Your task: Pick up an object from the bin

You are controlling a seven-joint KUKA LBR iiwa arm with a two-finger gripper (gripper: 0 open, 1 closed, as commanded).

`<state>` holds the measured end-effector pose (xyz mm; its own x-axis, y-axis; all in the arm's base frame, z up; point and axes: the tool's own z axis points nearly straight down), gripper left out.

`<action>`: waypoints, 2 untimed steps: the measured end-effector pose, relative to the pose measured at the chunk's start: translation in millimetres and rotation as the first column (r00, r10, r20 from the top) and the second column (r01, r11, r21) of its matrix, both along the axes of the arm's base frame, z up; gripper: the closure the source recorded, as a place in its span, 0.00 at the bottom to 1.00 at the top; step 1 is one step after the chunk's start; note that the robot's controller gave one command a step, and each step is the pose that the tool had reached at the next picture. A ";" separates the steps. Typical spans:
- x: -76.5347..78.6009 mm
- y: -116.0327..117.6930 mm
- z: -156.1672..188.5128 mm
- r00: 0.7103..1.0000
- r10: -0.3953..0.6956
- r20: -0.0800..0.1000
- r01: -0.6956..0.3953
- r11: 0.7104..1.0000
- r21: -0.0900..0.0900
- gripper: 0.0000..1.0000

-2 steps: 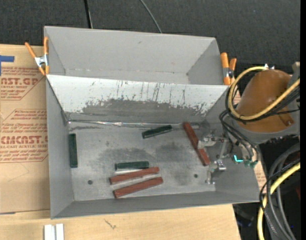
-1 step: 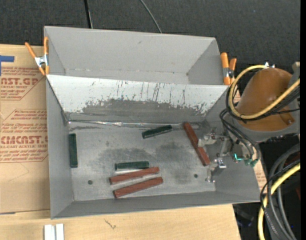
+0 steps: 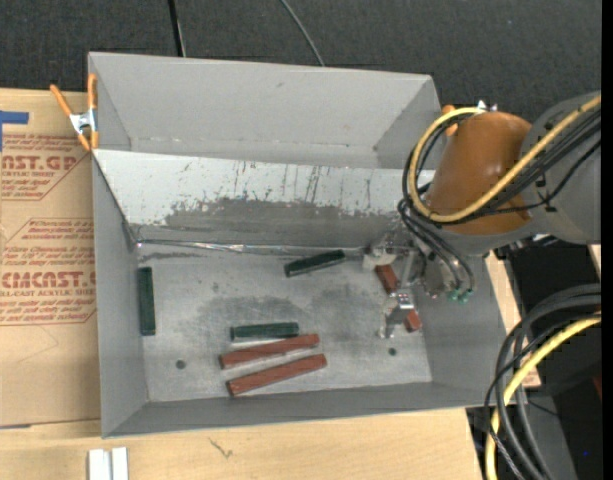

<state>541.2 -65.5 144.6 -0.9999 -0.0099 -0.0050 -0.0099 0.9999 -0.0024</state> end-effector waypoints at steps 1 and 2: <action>18.5 50.1 -24.0 0.997 -0.080 -0.001 0.080 0.997 0.004 0.00; -20.0 63.0 -48.7 0.999 0.052 -0.003 -0.052 0.999 0.003 0.00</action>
Offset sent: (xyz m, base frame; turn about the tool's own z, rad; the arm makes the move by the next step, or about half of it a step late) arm -0.0621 0.0688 -0.0746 -0.2522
